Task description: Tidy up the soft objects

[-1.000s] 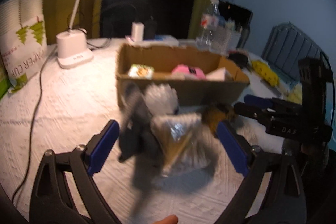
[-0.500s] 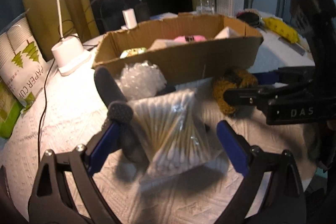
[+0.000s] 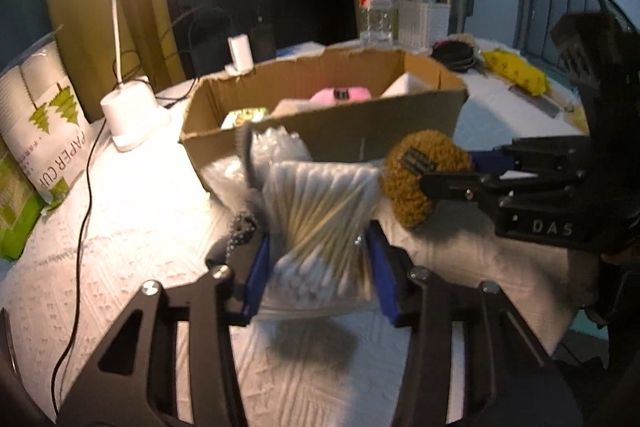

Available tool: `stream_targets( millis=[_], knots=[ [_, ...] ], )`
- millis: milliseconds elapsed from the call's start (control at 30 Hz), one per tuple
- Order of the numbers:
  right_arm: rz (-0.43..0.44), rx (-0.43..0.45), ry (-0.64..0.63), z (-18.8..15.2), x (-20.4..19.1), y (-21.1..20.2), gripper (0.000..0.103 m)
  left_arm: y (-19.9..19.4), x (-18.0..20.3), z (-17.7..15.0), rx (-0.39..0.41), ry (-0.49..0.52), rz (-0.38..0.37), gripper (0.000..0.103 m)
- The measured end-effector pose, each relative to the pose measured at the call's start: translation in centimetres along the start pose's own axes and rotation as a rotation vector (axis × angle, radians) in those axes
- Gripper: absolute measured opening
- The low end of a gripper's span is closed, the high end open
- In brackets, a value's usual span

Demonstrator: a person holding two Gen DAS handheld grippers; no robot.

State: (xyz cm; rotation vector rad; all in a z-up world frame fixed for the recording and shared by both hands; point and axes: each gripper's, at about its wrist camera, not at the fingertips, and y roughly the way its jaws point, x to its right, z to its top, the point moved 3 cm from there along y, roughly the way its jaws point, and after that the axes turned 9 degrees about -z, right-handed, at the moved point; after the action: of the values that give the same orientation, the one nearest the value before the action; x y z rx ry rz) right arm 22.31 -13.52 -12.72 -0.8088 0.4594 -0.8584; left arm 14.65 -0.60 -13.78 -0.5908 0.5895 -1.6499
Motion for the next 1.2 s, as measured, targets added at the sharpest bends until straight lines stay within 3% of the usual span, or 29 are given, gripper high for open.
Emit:
stream_targets(
  millis=[333,400,533,600,633,733,800,967,1100,1133,1200],
  knots=[
    [0.004,0.08,0.004,0.1,0.1,-4.1,0.035,-3.6,1.5,-0.4,0.058,0.007,-0.116,0.048],
    [0.002,0.081,0.003,0.0,0.0,-4.5,0.035,-3.2,1.1,-0.8,0.036,-0.004,-0.097,0.049],
    [-0.007,0.068,0.002,-0.5,-0.1,-4.6,0.035,-2.8,-1.0,-1.4,0.02,-0.033,-0.017,0.059],
    [-0.011,0.064,0.006,-0.7,-0.1,-4.5,0.035,-4.1,-1.7,-1.1,0.075,-0.041,-0.002,0.081],
    [-0.013,0.062,0.009,-0.7,-0.1,-4.5,0.035,-4.6,-1.8,-1.1,0.097,-0.041,-0.004,0.083],
    [-0.019,0.065,0.019,-0.7,0.1,-4.7,0.035,-6.3,-1.0,-0.7,0.16,-0.01,-0.052,0.083],
    [-0.023,0.069,0.02,-0.6,0.3,-4.8,0.035,-6.2,0.0,-0.7,0.16,0.023,-0.09,0.083],
    [-0.028,0.072,0.02,-0.6,0.4,-5.0,0.035,-2.9,0.9,-1.6,0.049,0.067,-0.065,0.083],
    [-0.035,0.071,0.027,-0.7,0.9,-5.1,0.035,-1.9,1.2,-2.7,0.033,0.095,-0.076,0.081],
    [-0.037,0.071,0.03,-0.7,1.1,-5.1,0.035,-1.7,1.6,-2.8,0.038,0.126,-0.077,0.078],
    [-0.036,0.074,0.037,-0.6,1.3,-5.1,0.035,-1.3,2.1,-3.0,0.023,0.155,-0.065,0.059]
  ],
)
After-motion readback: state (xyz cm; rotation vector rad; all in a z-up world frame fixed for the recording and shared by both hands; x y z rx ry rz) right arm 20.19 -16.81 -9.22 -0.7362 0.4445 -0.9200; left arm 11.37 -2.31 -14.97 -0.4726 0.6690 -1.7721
